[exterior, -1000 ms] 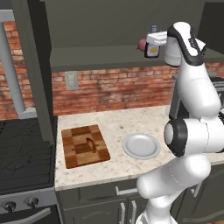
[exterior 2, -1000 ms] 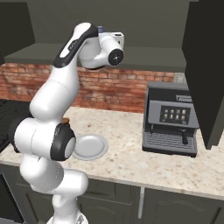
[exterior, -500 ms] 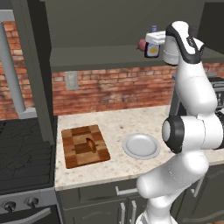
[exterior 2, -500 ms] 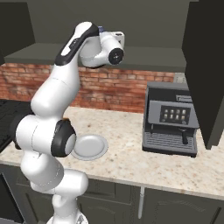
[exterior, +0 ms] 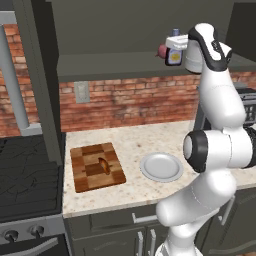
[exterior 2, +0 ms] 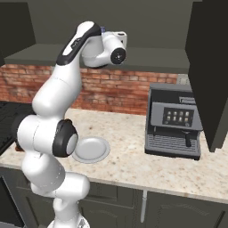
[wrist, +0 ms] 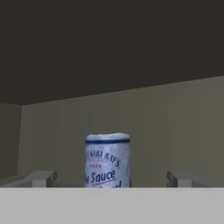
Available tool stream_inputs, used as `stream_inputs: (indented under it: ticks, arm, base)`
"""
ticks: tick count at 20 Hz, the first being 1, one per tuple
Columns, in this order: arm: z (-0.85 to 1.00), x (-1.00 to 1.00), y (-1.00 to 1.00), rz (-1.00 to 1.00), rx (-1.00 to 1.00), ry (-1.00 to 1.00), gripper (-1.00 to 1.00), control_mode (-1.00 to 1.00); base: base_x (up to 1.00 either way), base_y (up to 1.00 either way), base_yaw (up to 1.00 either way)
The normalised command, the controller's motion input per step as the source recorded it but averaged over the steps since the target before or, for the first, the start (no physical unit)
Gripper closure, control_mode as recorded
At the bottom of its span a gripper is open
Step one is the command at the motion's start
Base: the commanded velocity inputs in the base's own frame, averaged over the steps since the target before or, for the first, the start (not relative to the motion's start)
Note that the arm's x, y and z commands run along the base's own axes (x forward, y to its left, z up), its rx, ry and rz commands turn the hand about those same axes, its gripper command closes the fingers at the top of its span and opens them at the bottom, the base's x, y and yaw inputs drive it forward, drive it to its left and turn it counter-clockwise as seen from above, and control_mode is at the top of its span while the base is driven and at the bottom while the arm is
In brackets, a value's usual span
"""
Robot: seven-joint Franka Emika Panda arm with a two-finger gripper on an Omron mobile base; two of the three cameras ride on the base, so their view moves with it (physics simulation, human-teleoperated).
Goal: Pick the chicken drumstick from the plate and place it on the cutting board. Then pick the condiment bottle from the cabinet and place it next to the cutting board.
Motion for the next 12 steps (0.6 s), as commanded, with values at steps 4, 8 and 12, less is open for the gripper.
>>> stream_inputs:
  ticks: [4,8,12]
  arm:
    - [0.0,0.09,0.0,0.0,0.0,0.0,-1.0,-1.0]
    - [0.0,0.04,0.0,0.0,0.0,0.0,-1.0,-1.0]
    - [0.0,0.0,0.0,0.0,0.0,0.0,-1.0,-1.0]
  base:
    - [0.0,0.0,0.0]
    - [0.0,0.0,0.0]
    - [0.0,0.0,0.0]
